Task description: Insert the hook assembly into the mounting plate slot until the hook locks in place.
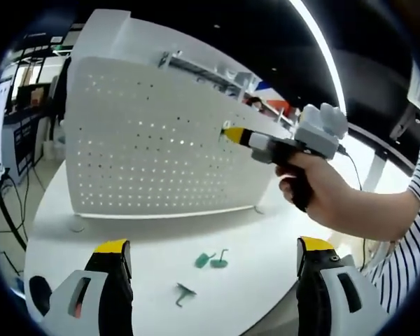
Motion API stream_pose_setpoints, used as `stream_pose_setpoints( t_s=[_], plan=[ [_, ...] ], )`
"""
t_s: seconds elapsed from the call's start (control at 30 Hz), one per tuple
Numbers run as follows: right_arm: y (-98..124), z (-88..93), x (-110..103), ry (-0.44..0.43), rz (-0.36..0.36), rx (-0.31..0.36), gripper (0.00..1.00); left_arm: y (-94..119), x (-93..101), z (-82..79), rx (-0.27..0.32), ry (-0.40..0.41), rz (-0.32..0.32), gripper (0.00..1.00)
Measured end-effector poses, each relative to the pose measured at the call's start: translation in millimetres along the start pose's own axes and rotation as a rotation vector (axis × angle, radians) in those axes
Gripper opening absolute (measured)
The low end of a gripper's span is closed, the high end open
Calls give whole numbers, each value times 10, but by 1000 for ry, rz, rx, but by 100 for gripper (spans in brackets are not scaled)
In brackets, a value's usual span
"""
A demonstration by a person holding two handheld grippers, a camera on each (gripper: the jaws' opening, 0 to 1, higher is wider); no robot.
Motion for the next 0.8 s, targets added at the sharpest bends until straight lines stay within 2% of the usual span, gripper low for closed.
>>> stream_pose_setpoints(
  t_s=[0.33,0.57,0.8],
  plan=[
    [-187,-117,145,-12,57,30,0,-3,-60,30,-23,0,-17,100],
    [-302,-227,405,-20,128,58,0,-14,-86,52,-35,7,-16,100],
    [-374,-346,501,-12,150,82,0,-5,-99,31,-38,-4,-21,100]
  ],
)
Point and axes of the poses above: the point that each gripper's makers call its tool centre point, and the gripper's own axes: y roughly backward along the fingers, x roughly to its right, z roughly out of its underside, the point moved 6 cm from there along y, roughly backward along the fingers, and after that the axes turned 1 degree about -x, right-handed, at the moved point
